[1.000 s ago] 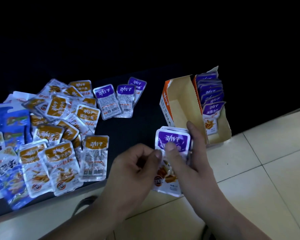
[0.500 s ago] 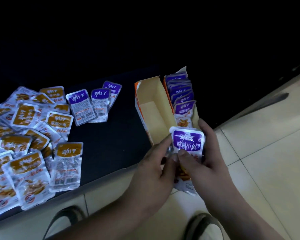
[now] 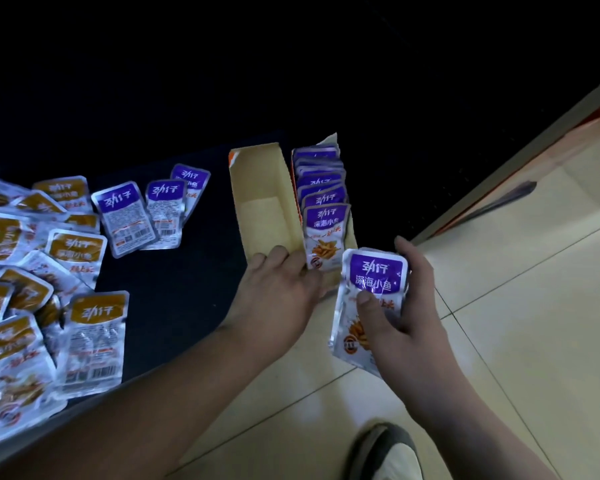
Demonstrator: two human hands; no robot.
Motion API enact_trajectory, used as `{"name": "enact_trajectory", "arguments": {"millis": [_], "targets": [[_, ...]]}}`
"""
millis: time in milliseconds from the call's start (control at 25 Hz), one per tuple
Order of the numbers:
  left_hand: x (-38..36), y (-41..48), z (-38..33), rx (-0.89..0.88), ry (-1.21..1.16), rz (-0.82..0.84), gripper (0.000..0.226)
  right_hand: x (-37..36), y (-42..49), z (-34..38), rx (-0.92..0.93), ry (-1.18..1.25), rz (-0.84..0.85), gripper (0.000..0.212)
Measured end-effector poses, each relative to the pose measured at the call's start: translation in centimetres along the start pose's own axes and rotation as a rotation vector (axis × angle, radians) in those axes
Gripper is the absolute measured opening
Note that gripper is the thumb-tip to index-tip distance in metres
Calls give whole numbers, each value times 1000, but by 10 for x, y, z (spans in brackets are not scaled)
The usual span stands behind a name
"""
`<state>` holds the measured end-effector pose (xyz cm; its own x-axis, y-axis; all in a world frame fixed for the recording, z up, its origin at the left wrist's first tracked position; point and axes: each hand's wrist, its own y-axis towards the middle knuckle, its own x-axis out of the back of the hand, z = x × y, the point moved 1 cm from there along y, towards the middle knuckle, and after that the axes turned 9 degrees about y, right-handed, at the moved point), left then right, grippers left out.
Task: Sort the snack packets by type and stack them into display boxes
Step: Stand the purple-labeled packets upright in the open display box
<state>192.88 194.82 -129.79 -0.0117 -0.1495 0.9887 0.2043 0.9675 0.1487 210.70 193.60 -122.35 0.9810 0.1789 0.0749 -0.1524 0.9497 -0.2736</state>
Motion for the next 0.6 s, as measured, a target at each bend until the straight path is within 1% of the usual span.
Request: {"name": "enact_trajectory", "arguments": {"millis": [80, 200, 280, 360, 400, 440, 480, 520, 560, 600], "targets": [[1, -12, 16, 40, -12, -41, 23, -7, 3, 2, 26, -3, 36, 71], [6, -39, 44, 69, -41, -28, 12, -33, 9, 3, 68, 17, 107, 76], [11, -52, 60, 75, -67, -5, 18, -52, 13, 3, 112, 9, 144, 77], [22, -63, 72, 93, -111, -19, 30, -70, 15, 2, 145, 15, 181, 79], [31, -64, 73, 132, -188, -55, 36, -76, 16, 2, 157, 20, 190, 79], [40, -64, 72, 198, -326, -96, 39, -79, 16, 3, 171, 23, 195, 79], [49, -64, 69, 282, -527, -120, 40, -82, 17, 3, 180, 35, 197, 79], [56, -63, 62, 351, -760, -102, 43, -84, 16, 5, 169, 65, 196, 78], [59, -62, 53, 384, -975, -38, 50, -86, 15, 8, 141, 109, 190, 79], [61, -61, 43, 385, -1122, 30, 57, -87, 14, 12, 116, 140, 187, 79]]}}
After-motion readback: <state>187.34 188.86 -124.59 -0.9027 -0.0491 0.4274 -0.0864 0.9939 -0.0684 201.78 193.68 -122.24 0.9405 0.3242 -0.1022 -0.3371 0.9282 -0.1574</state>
